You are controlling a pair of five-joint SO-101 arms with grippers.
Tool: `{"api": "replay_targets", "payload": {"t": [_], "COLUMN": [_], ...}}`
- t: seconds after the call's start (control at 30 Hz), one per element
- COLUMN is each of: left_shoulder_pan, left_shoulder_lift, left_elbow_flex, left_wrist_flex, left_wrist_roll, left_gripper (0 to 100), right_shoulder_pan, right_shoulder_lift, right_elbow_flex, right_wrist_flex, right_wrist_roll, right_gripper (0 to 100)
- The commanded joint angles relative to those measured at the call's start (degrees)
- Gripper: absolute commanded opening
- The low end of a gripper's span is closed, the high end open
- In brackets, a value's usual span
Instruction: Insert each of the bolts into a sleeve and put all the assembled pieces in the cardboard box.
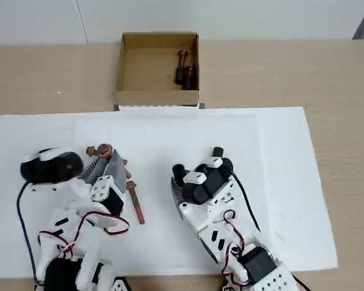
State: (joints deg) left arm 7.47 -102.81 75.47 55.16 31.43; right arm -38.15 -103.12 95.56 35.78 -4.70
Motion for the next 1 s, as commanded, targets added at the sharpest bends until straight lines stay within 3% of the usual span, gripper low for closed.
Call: {"api": "replay_targets", "payload": {"t": [0.0, 0.27, 0.97], "left_shoulder_pan": [1.76, 10.11, 14.51], "left_shoulder_lift": [-0.44, -0.53, -0.35], "left_elbow_flex": [0.04, 0.92, 0.92], "left_wrist_flex": [-4.13, -8.53, -4.40], "left_wrist_roll": [4.13, 6.68, 6.51], "left_gripper": [0, 0, 0], "right_shoulder_pan": [-3.03, -8.57, -8.40], "right_shoulder_lift": [-0.75, -0.75, -0.75], "right_elbow_flex": [0.79, 0.79, 0.35], "right_wrist_flex": [-2.07, -2.07, -2.24], "right_wrist_roll": [3.16, 5.63, 8.35], "right_gripper": [0.3, 0.3, 0.3]}}
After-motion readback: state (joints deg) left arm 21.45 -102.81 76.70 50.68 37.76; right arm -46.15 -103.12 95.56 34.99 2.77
